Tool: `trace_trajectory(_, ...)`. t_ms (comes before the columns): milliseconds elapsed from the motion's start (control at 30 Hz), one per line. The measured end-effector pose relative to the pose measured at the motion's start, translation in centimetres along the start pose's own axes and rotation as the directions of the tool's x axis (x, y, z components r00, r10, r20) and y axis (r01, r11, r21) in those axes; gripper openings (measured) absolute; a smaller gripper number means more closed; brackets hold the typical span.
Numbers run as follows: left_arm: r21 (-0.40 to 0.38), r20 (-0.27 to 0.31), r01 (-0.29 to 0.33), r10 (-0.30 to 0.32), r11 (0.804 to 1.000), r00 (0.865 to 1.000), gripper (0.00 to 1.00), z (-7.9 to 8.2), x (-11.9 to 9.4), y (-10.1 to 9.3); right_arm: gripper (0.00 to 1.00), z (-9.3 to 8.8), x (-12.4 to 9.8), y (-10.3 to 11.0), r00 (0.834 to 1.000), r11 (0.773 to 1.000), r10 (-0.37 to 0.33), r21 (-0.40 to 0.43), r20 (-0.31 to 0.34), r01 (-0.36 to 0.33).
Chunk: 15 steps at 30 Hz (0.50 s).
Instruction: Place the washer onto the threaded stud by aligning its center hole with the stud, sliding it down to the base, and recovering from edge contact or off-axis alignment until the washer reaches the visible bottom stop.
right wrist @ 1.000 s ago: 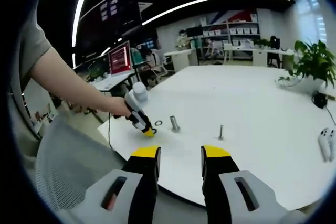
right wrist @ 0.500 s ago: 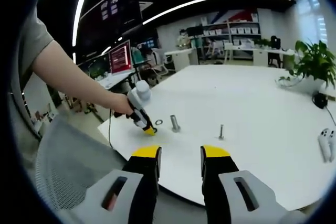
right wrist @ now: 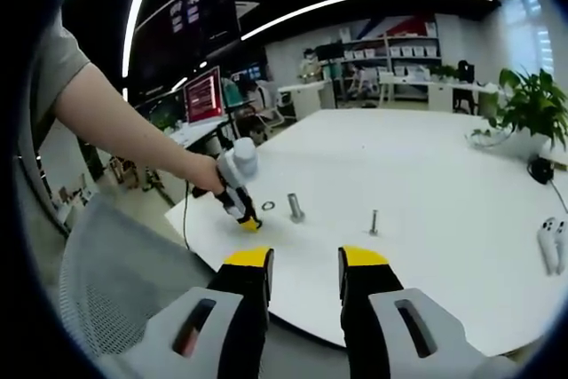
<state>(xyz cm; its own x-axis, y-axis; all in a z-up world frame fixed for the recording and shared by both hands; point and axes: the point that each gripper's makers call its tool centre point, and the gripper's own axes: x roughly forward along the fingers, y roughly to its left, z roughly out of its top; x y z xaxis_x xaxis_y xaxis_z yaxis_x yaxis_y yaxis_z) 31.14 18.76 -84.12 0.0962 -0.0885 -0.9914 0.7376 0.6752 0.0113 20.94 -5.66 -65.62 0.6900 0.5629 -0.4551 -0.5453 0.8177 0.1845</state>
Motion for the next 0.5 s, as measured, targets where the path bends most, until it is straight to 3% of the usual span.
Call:
trace_trajectory(367, 0.012, 0.039, 0.002, -0.003, 1.000, 0.999, 0.22, 0.00, 0.03, 0.00, 0.31, 0.05, -0.02, -0.09, 1.000, 1.000, -0.005, 0.005, 0.004, 0.005)
trace_trajectory(500, 0.004, 0.022, -0.004, 0.004, 1.000, 1.000, 0.21, 0.10, 0.01, -0.16, 0.31, -0.01, -0.02, -0.08, 1.000, 1.000, -0.007, 0.004, 0.001, 0.007)
